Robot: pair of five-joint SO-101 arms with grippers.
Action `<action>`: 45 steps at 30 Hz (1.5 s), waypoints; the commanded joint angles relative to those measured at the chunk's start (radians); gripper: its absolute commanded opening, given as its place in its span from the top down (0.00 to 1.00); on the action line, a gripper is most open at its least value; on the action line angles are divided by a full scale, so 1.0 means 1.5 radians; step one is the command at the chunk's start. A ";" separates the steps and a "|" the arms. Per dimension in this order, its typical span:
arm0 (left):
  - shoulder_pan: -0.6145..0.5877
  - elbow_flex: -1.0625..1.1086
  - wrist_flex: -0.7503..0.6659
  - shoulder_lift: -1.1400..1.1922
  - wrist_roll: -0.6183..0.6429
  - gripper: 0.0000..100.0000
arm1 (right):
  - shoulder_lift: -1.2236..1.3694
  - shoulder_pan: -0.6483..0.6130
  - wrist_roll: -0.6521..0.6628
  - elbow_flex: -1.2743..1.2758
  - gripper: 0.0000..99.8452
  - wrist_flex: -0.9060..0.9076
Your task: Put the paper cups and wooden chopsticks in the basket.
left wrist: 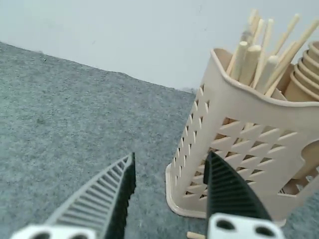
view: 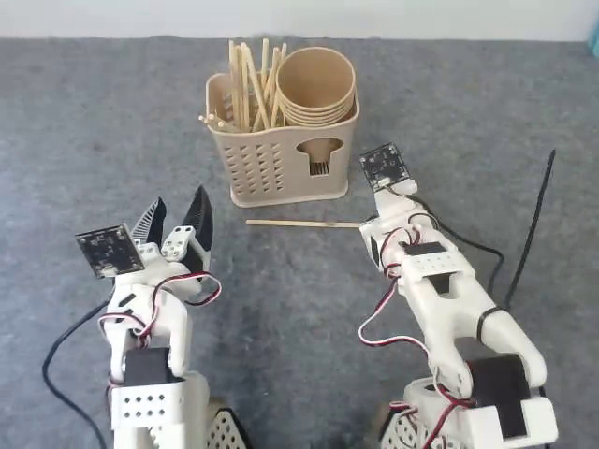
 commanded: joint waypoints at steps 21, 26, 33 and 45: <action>0.006 -0.003 -0.017 -0.010 -0.011 0.79 | 0.249 0.013 0.151 -0.383 0.96 0.380; 0.006 -0.003 -0.017 -0.010 -0.011 0.79 | 0.235 0.015 0.213 -0.382 0.97 0.469; 0.006 -0.003 -0.017 -0.010 -0.011 0.79 | 0.235 0.023 0.216 -0.382 0.88 0.485; 0.006 -0.002 -0.017 -0.010 -0.011 0.79 | 0.236 0.013 0.221 -0.386 0.86 0.493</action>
